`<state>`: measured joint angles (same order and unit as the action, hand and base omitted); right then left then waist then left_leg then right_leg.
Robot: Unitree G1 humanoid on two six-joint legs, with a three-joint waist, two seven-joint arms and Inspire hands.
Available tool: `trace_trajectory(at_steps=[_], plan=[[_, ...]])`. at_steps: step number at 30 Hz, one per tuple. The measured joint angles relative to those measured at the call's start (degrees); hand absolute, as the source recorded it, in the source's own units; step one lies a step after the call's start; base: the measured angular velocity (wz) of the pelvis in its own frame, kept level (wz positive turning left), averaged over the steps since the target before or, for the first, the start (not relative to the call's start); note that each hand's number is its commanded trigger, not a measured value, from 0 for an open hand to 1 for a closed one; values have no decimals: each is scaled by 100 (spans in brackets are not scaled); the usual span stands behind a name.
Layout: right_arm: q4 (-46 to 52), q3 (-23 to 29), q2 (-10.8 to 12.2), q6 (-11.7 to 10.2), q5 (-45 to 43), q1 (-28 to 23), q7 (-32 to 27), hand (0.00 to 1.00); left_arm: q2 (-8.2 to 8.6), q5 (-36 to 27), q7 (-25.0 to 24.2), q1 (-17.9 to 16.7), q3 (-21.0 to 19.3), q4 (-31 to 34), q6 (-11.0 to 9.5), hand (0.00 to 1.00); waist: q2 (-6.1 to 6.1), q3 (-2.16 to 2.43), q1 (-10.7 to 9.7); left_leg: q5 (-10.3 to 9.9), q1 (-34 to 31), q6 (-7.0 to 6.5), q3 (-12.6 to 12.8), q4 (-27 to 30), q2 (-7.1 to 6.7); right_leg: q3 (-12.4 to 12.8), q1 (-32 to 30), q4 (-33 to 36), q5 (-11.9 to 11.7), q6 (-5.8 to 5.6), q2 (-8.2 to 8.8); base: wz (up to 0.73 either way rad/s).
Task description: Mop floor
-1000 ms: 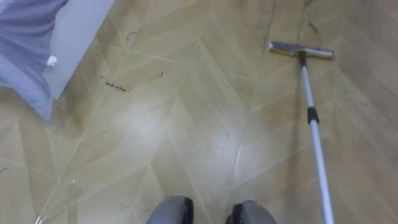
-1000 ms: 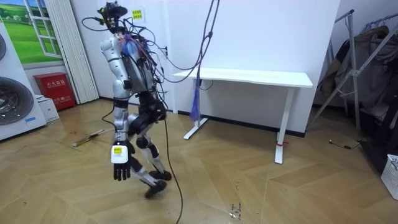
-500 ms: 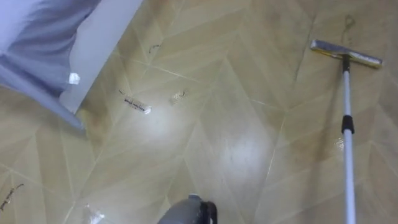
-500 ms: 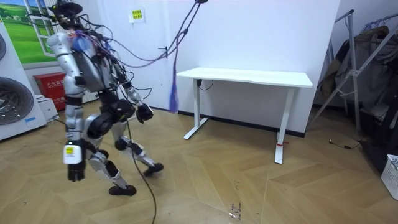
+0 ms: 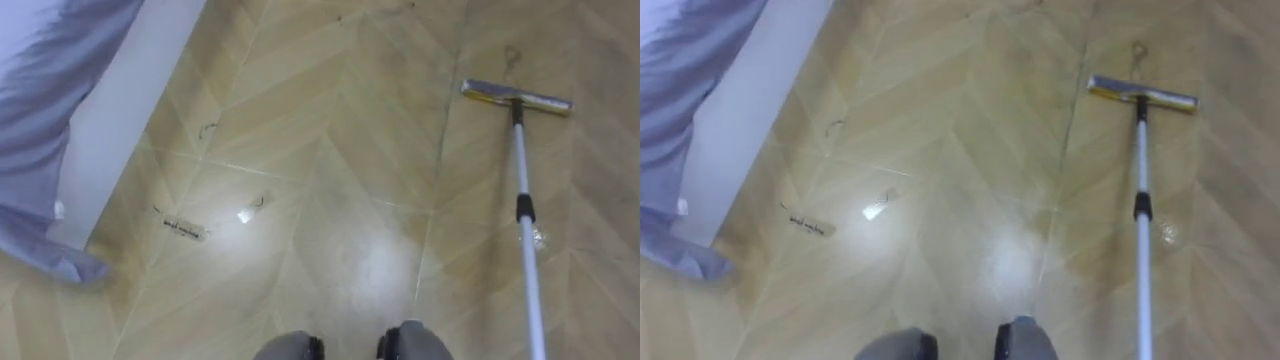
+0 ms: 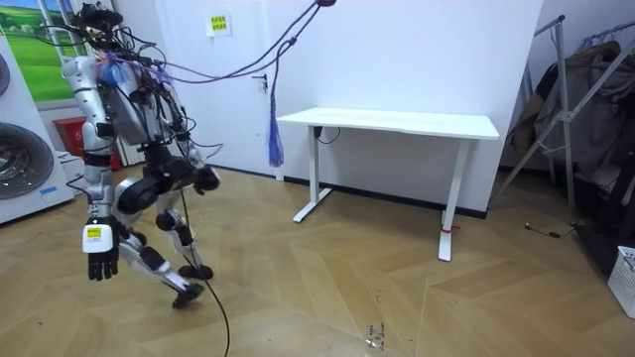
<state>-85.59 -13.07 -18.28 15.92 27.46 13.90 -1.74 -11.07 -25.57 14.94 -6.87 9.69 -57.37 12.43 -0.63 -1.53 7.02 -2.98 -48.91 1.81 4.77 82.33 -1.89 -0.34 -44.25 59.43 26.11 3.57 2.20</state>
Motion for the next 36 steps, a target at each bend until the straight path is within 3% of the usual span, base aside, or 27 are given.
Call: trace_trajectory(at_steps=[1, 2, 3, 4, 5, 6, 7, 9, 11, 13, 14, 15, 16, 18, 20, 21, 22, 24, 27, 29, 30, 31, 32, 33, 34, 35, 36], plan=[[56, 22, -56, -11, 78, 134, 6, 100, -20, -12, 10, -2, 3, 5, -18, 0, -34, 4, 47, 36, -171, 8, -15, 89, 13, 21, -1, 50, 58, 7, -22, -4], [151, 27, -150, -29, 206, 337, 62, 100, -42, -10, 14, -15, 5, 37, -38, 0, -75, -12, 147, -198, -497, -120, -15, 75, 68, 29, 37, 121, 171, 19, -74, -5], [236, 23, -181, -89, 295, 546, 140, 100, -57, 21, -3, -124, -1, 75, -20, 0, -141, -19, 197, -502, -672, -176, -19, -386, 122, 49, 146, 131, 266, 10, -99, -10], [381, -36, -181, -105, 398, 590, 216, 100, -59, 58, -36, -227, -8, 148, -8, 0, -211, -15, 252, -687, -606, -152, -32, -1281, 119, 73, 321, 75, 350, -55, -99, -11], [413, -84, -182, -106, 483, 581, 239, 100, -55, 69, -71, -270, -9, 148, 7, 0, -222, -17, 293, -699, -502, -146, -54, -1838, 122, 73, 437, 26, 394, -70, -99, -12], [413, -183, -182, -79, 614, 547, 309, 100, -58, 94, -170, -358, -12, 145, 27, 0, -224, -14, 316, -694, -247, -142, -151, -3000, 118, 61, 677, -107, 502, -78, -100, -13], [421, -215, -175, -91, 633, 413, 389, 100, -72, 133, -281, -404, -54, 122, 40, 0, -167, 6, 307, -592, -93, -305, -186, -3529, 132, 40, 914, -216, 636, -109, -63, -5], [407, -253, -211, -125, 651, 83, 485, 100, -81, 193, -412, -315, -57, 41, 77, 0, -163, 25, 226, -840, 95, -628, -12, -3528, 68, -6, 1244, -495, 711, -312, 81, 20], [257, -273, -259, -177, 656, -245, 518, 100, -58, 275, -486, -100, -62, -3, 77, 0, -120, 32, 189, -1105, 249, -761, -12, -3504, -152, 21, 1375, -460, 664, -415, 196, 28], [195, -321, -318, -273, 725, -870, 549, 100, 20, 275, -486, 119, -164, 18, -70, 0, 65, 95, 27, -1390, 387, -1028, -13, -3407, -441, 179, 1106, 423, 116, -618, 371, 47], [186, -348, -330, -272, 720, -1045, 543, 100, 64, 277, -486, 149, -177, 20, -131, 0, 120, 105, -17, -1458, 414, -1066, -43, -3381, -504, 223, 1008, 643, -70, -638, 374, 28], [174, -370, -309, -280, 724, -1362, 515, 100, 138, 289, -477, 160, -228, 88, -203, 0, 235, 161, -45, -1579, 476, -1133, -65, -3393, -588, 306, 774, 988, -275, -680, 366, 13], [174, -366, -245, -301, 734, -1617, 449, 100, 180, 331, -455, 153, -233, 210, -224, 0, 334, 147, -111, -1643, 557, -1204, -64, -3449, -636, 350, 515, 1144, -270, -672, 355, 10], [174, -351, -63, -340, 814, -1884, 354, 100, 202, 332, -434, 123, -278, 278, -282, 0, 367, 145, -216, -1673, 701, -1240, -67, -3624, -702, 349, 76, 1021, -264, -670, 270, 2], [174, -338, 114, -343, 819, -2047, 318, 100, 216, 345, -428, 84, -273, 282, -308, 0, 373, 136, -274, -1691, 889, -1229, -90, -3835, -700, 359, -205, 408, -272, -648, 145, -11], [174, -338, 175, -342, 826, -2144, 322, 100, 238, 342, -431, 32, -278, 282, -309, 0, 381, 138, -330, -1719, 1010, -1210, -130, -3956, -699, 337, -253, -279, -339, -567, 106, 0], [174, -341, 229, -339, 817, -2223, 316, 100, 239, 343, -424, -34, -284, 286, -309, 0, 378, 131, -364, -1810, 1106, -1181, -169, -3983, -694, 322, -253, -935, -555, -500, 46, 0], [178, -312, 247, -288, 773, -2302, 314, 100, 275, 323, -360, -168, -285, 296, -281, 0, 371, 123, -358, -2027, 1239, -1129, -200, -3856, -668, 189, -209, -1243, -987, -382, 0, -7], [196, -211, 243, -122, 691, -2066, 252, 100, 308, 163, -274, -269, -279, 224, -169, 0, 388, 96, -208, -2284, 1401, -916, -449, -3624, -600, -351, 47, -1144, -828, -157, 38, -24], [44, -82, 219, -13, 550, -1618, 136, 100, 294, 17, -200, -250, -276, 153, -67, 0, 373, 85, -217, -2345, 1273, -672, -448, -3126, -571, -469, 113, -965, -507, -24, 120, 0], [-135, -37, 197, 44, 526, -1250, 13, 100, 257, -13, -153, -247, -271, 119, -36, 0, 342, 69, -206, -2241, 1035, -436, -312, -2453, -494, -476, 112, -676, -277, -10, 130, 12], [-201, 53, 132, 47, 438, -904, -66, 100, 202, -93, -77, -279, -226, 120, -11, 0, 252, 24, -189, -2016, 788, -85, -128, -1745, -353, -413, 104, -392, -38, -26, 88, 12], [-190, 71, 76, 46, 417, -723, -85, 100, 155, -177, -28, -307, -135, 179, 4, 0, 243, 20, -170, -1858, 642, 31, -33, -1417, -271, -367, 92, -262, 57, -31, 56, 0], [-141, 45, -62, 41, 434, -347, -127, 100, 56, -357, 11, -382, 39, 285, 18, 0, 169, 9, -98, -1429, 369, 24, 144, -869, -163, -244, 30, -20, 201, -12, 37, -22], [5, 18, -217, 11, 458, -10, -142, 100, 4, -430, 18, -421, 105, 350, 6, 0, 75, -18, -4, -969, 120, -15, 205, -488, -158, -110, -7, 138, 283, 40, 23, -28], [84, -21, -286, -7, 511, 112, -148, 100, -11, -419, 20, -446, 106, 349, -4, 0, 60, -17, 66, -948, 23, -54, 202, -376, -154, -91, -2, 170, 325, 41, 25, -19], [254, -83, -360, -64, 702, 351, -146, 100, -93, -417, 20, -478, 105, 390, -16, 0, -17, -15, 115, -1208, -170, -238, 172, -617, -112, -75, 21, 202, 390, 56, 23, 0]])
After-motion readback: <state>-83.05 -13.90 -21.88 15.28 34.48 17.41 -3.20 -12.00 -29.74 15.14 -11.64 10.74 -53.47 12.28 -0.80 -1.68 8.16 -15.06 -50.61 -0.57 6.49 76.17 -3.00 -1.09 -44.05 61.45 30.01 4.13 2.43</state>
